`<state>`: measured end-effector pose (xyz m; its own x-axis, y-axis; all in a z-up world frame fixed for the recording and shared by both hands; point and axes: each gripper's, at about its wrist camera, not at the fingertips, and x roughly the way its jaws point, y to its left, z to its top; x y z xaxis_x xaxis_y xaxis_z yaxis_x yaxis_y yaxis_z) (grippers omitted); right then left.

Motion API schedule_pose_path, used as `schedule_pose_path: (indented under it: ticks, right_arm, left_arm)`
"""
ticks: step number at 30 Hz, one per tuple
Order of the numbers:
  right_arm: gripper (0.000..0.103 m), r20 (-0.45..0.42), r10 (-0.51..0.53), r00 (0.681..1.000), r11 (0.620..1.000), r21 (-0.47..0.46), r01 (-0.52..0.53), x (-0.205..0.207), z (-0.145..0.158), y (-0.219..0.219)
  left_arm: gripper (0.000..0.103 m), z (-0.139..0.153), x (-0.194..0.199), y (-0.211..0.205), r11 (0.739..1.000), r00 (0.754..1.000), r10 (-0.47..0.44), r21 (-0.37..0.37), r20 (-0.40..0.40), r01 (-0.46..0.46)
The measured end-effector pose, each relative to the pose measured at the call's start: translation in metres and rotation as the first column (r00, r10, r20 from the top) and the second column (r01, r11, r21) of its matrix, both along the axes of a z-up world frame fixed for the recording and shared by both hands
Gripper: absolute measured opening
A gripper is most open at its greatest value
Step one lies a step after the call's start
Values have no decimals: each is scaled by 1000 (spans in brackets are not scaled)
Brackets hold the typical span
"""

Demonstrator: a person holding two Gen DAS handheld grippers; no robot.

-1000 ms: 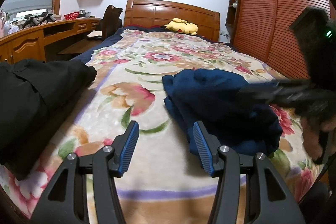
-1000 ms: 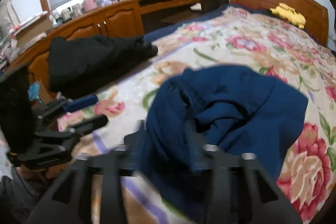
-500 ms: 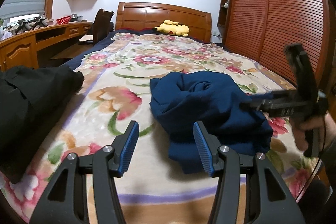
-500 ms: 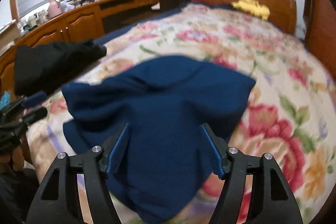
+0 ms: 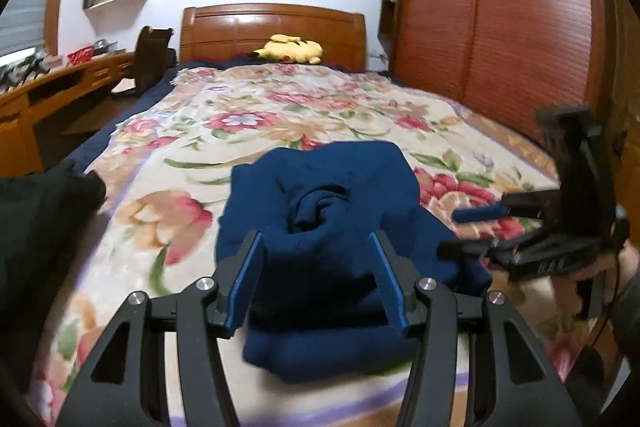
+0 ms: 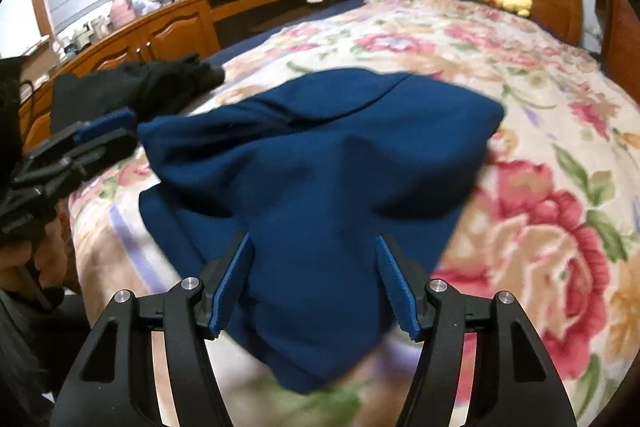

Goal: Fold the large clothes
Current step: 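Grasp the jacket bundle with the left tool while the right tool grasps it too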

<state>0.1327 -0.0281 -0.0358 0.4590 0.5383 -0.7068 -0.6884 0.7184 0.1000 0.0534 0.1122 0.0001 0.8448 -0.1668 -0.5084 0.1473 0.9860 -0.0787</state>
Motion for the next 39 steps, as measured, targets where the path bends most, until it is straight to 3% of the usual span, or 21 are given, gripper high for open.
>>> schedule_pose_path:
  ticks: [2, 4, 6, 7, 11, 15, 23, 31, 36, 39]
  right_arm:
    - [66, 19, -21, 1000, 1000, -2, 21, 6, 4, -7]
    - [66, 37, -62, 997, 998, -11, 62, 17, 6, -14]
    - [66, 45, -103, 994, 995, -8, 103, 32, 6, -19]
    - [66, 43, -108, 993, 994, -2, 109, 38, 6, -20]
    - [66, 42, -149, 988, 989, 11, 148, 64, 0, -20]
    - [66, 35, -175, 984, 984, 28, 174, 85, -7, -15]
    - [69, -10, -211, 977, 967, 144, 210, 125, -9, -7]
    - [71, 20, -202, 979, 979, 46, 201, 150, -33, 13]
    - [78, 43, -211, 976, 977, 13, 211, 158, -39, 11]
    - [82, 41, -227, 973, 974, 4, 227, 168, -42, 11]
  left_arm:
    - [52, -2, 6, -6, 999, 1000, 6, 53, -9, -5]
    - [41, -8, 15, -6, 998, 999, -6, 62, -42, 9]
    - [17, -12, 17, -4, 998, 998, -10, 64, -63, 14]
    - [16, -15, 18, -5, 997, 996, -29, 67, -85, 35]
    - [9, -13, 8, -6, 996, 998, -13, 91, -54, 18]
    - [8, -5, -9, 14, 997, 999, 40, 59, -11, -39]
    - [11, -28, -17, 37, 997, 995, 75, 36, -64, -73]
    - [25, -32, -39, 33, 995, 995, 74, 71, -66, -69]
    - [36, -44, -52, 41, 999, 992, 43, 23, -119, -40]
    - [37, -49, -51, 40, 999, 989, 35, 7, -143, -34]
